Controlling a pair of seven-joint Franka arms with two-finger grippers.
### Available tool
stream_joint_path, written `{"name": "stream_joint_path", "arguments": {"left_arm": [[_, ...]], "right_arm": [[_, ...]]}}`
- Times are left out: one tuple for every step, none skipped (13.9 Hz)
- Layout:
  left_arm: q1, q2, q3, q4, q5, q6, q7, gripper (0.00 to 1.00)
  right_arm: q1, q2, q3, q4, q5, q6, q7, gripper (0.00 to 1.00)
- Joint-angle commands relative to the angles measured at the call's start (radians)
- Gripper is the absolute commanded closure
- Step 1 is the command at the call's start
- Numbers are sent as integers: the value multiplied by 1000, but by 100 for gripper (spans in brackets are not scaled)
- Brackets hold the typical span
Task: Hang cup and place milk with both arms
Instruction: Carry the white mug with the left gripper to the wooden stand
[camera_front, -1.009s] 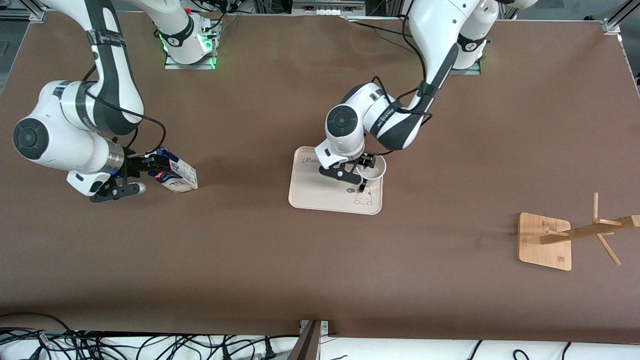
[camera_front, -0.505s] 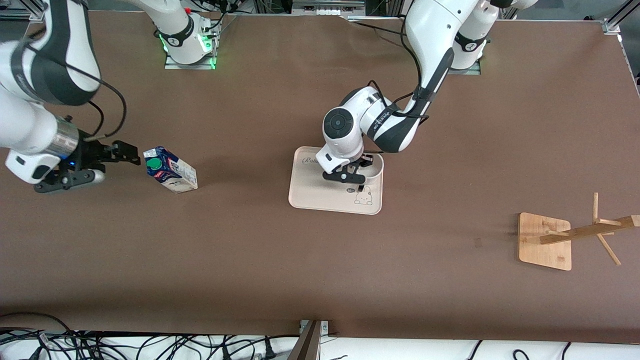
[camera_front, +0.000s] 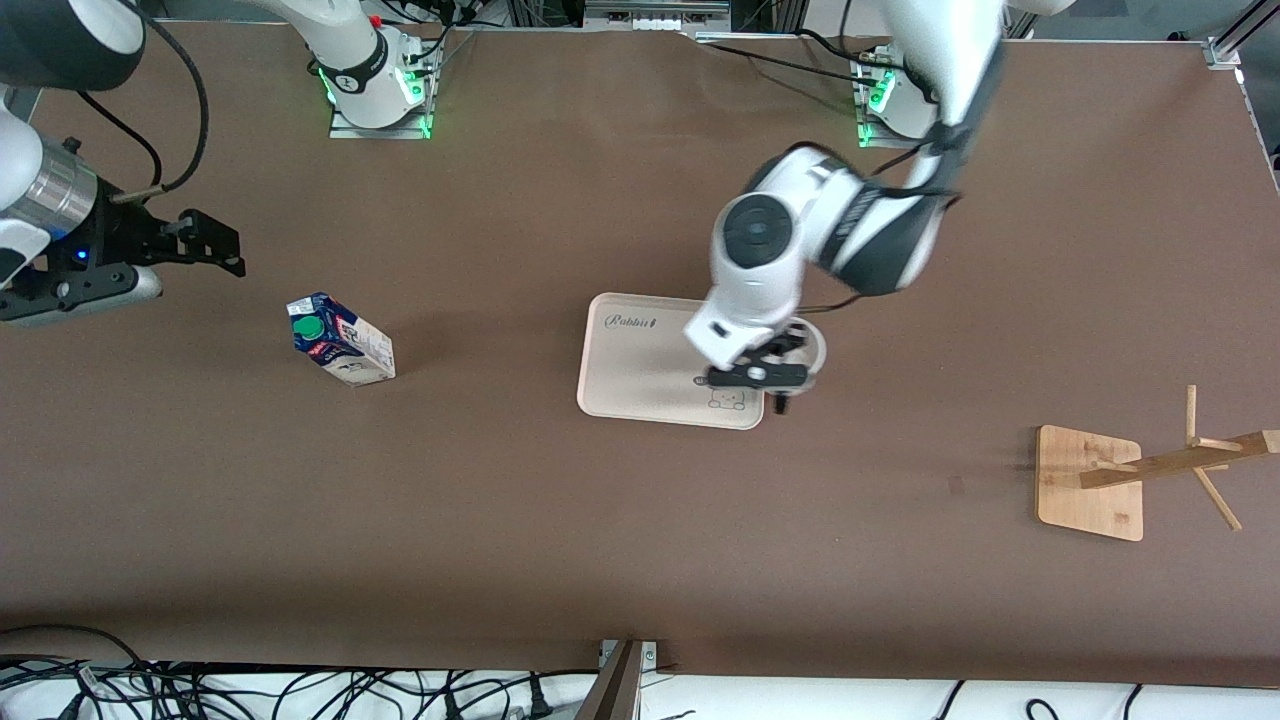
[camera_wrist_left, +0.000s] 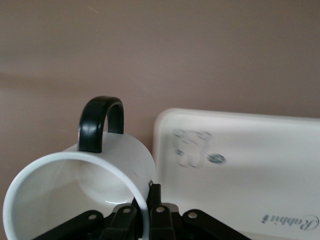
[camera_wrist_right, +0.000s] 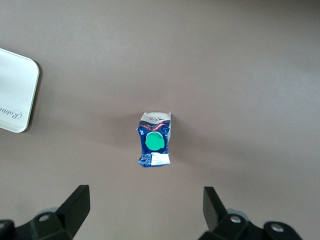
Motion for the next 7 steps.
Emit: {"name": "stream_joint_path", "arguments": {"left_arm": [[162,-88,-16,46,8,-118,163,100],[215,-93,-16,89,-6,-181,220,100],[271,-93,-16,131,-38,-220,273,100],[319,-93,-19,164,-52,-241,347,100],[360,-94,-22,176,-54,-260,416,100],[397,-102,-22,176,-63,-271,461,100],[437,-109,-19,176,-87,-269,500,100]], "right_arm": [[-14,-74,91,-51,-66,-20,87,0],[-49,-82,128,-79,-71,-5,97,0],[-101,-85,191,-88,-72,3,95,0],[-164,-86,257,-88,-75,2,95,0],[-228,-88,321,-94,-83,2,95,0],[-296,-89,387,-94,-84,2,95,0],[-369,-91,456,-93,-84,2,94,0]]}}
